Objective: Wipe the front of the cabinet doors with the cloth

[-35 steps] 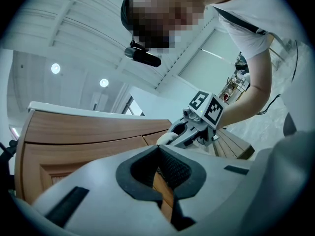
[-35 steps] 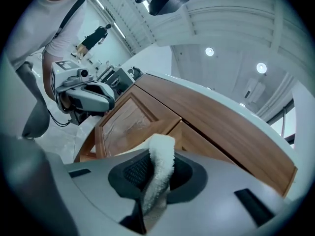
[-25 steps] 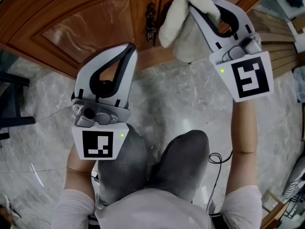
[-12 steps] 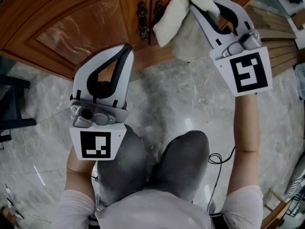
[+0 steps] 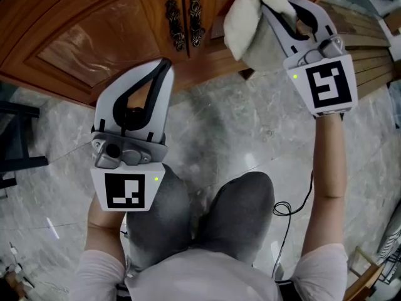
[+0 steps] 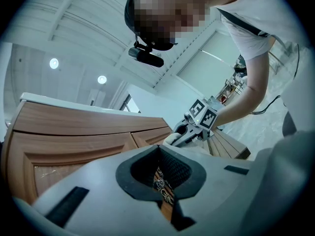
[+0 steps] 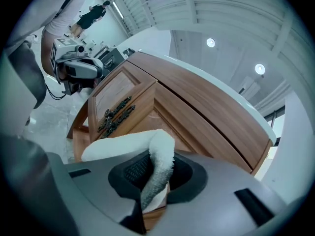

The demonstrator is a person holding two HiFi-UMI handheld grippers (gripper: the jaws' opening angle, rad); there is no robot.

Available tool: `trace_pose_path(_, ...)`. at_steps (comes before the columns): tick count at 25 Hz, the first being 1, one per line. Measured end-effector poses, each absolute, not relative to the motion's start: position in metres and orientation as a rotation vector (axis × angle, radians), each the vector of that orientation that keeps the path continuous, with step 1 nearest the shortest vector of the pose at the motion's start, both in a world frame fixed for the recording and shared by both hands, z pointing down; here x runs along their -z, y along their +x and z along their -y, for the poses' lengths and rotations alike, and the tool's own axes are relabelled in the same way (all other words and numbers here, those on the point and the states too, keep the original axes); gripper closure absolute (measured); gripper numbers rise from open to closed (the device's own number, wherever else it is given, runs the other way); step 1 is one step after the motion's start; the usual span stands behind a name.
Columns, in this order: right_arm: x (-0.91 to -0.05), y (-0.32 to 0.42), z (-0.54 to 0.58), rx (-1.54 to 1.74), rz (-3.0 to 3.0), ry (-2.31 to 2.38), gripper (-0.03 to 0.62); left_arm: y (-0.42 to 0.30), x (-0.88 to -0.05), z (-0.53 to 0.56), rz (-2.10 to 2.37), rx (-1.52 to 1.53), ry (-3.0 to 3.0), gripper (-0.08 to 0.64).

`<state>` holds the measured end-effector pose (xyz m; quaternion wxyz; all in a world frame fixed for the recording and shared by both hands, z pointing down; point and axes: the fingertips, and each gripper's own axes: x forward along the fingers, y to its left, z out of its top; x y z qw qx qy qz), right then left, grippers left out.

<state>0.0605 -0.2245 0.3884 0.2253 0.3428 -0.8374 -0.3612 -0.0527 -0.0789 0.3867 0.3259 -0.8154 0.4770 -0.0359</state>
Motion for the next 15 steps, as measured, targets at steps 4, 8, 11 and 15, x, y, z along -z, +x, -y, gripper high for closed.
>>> trace_pose_path(4,-0.393,0.083,0.234,0.960,2.281,1.014,0.517,-0.044,-0.389,0.080,-1.237,0.101,-2.140,0.541)
trace_pose_path(8,-0.399,0.103,0.247,0.948,2.233,1.036,0.517,-0.035,-0.396,0.081,-1.229,0.114,-2.150,0.541)
trace_pose_path(11,-0.403,0.119,0.254,0.939,2.192,1.047,0.517,-0.029,-0.398,0.079,-1.216,0.123,-2.147,0.541)
trace_pose_path(15,-0.400,0.137,0.262,0.931,2.165,1.089,0.517,-0.028,-0.397,0.079,-1.224,0.114,-2.147,0.541)
